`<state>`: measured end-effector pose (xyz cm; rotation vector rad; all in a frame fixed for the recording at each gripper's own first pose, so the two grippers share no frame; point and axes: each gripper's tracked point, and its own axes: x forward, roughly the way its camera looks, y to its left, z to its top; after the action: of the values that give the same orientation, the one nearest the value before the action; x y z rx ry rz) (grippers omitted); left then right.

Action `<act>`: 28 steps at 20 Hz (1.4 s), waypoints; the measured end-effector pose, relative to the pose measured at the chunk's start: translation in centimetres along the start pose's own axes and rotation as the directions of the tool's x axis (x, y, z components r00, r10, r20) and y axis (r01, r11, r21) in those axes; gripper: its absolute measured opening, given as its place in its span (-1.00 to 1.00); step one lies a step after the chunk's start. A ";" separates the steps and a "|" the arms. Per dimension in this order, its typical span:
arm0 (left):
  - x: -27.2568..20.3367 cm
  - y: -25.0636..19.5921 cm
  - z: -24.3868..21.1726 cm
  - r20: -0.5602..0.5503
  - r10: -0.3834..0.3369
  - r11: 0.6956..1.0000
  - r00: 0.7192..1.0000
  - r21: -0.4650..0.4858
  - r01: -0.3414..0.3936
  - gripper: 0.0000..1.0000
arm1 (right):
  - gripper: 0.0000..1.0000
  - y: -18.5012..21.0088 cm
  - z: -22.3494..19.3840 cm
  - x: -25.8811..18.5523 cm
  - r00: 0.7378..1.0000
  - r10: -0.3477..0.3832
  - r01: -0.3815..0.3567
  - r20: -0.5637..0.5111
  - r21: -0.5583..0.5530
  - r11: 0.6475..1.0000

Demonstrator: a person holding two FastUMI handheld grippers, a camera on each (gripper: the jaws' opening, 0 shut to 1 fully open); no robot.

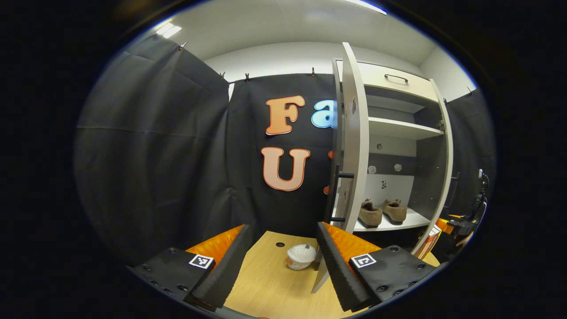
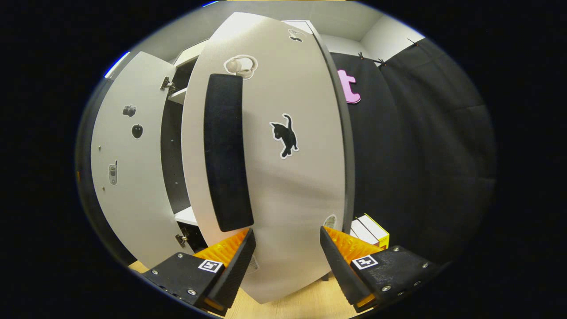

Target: Grab one shoe with the right hand and put it into the shoe cabinet, grab the other shoe with the left hand and put it into the shoe cabinet; then close the right door with the right hand and the left door with the left hand.

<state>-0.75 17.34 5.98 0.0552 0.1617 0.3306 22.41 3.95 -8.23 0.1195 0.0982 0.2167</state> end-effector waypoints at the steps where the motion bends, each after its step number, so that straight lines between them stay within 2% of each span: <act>1: 0.0 0.1 -0.2 -0.003 -0.001 1.000 1.000 0.001 0.001 0.93 | 0.82 0.6 0.0 0.7 1.000 0.004 -0.004 -0.001 0.003 1.000; 5: 1.0 0.6 -1.5 -0.014 -0.010 1.000 1.000 0.009 0.010 0.93 | 0.79 1.2 0.9 1.7 1.000 -0.023 0.023 0.019 -0.025 0.999; 7: 1.6 0.2 -2.5 -0.018 -0.031 0.999 0.999 0.014 0.031 0.89 | 0.80 1.1 1.0 2.1 0.999 -0.035 0.035 0.017 -0.001 0.999; 9: 2.5 -0.6 -3.9 -0.030 -0.050 0.998 0.998 0.027 0.051 0.93 | 0.80 1.3 1.2 2.6 0.999 -0.051 0.051 0.011 0.005 0.999; 13: 5.1 -2.7 -6.8 -0.060 -0.104 0.992 0.993 0.059 0.107 0.93 | 0.80 1.7 1.3 3.5 0.995 -0.095 0.096 0.017 -0.038 0.995; 15: 6.5 -3.2 -7.8 -0.077 -0.116 0.991 0.990 0.062 0.120 0.89 | 0.80 1.7 1.3 3.7 0.994 -0.110 0.110 0.017 -0.043 0.993; 19: 9.2 -3.8 -9.7 -0.111 -0.133 0.988 0.985 0.069 0.141 0.93 | 0.80 1.7 1.3 3.9 0.991 -0.133 0.134 0.019 -0.038 0.990; 20: 9.7 -4.1 -9.9 -0.114 -0.145 0.986 0.983 0.059 0.153 0.97 | 0.80 1.8 1.4 4.1 0.991 -0.135 0.136 0.021 -0.038 0.990; 21: 10.3 -4.4 -9.9 -0.114 -0.158 0.985 0.981 0.050 0.164 0.97 | 0.93 1.8 1.3 4.1 0.990 -0.137 0.137 0.019 -0.036 0.990; 22: 10.8 -4.5 -10.0 -0.112 -0.163 0.984 0.980 0.047 0.169 0.97 | 0.80 1.7 1.4 4.0 0.990 -0.139 0.139 0.017 -0.034 0.990; 23: 11.2 -4.3 -10.2 -0.113 -0.164 0.984 0.980 0.049 0.171 0.97 | 0.80 1.7 1.4 4.0 0.990 -0.144 0.144 0.013 -0.030 0.989; 24: 11.7 -4.3 -10.4 -0.120 -0.164 0.984 0.979 0.056 0.172 0.89 | 0.80 1.6 1.4 3.8 0.988 -0.152 0.152 0.007 -0.022 0.988; 28: 12.5 -4.7 -11.0 -0.134 -0.199 0.977 0.971 0.050 0.207 0.97 | 0.85 1.0 1.9 2.8 0.983 -0.185 0.185 0.014 -0.002 0.983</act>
<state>10.57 17.26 -7.06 0.0798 0.3031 0.1242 25.17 5.36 -6.48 0.1081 0.0942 0.0306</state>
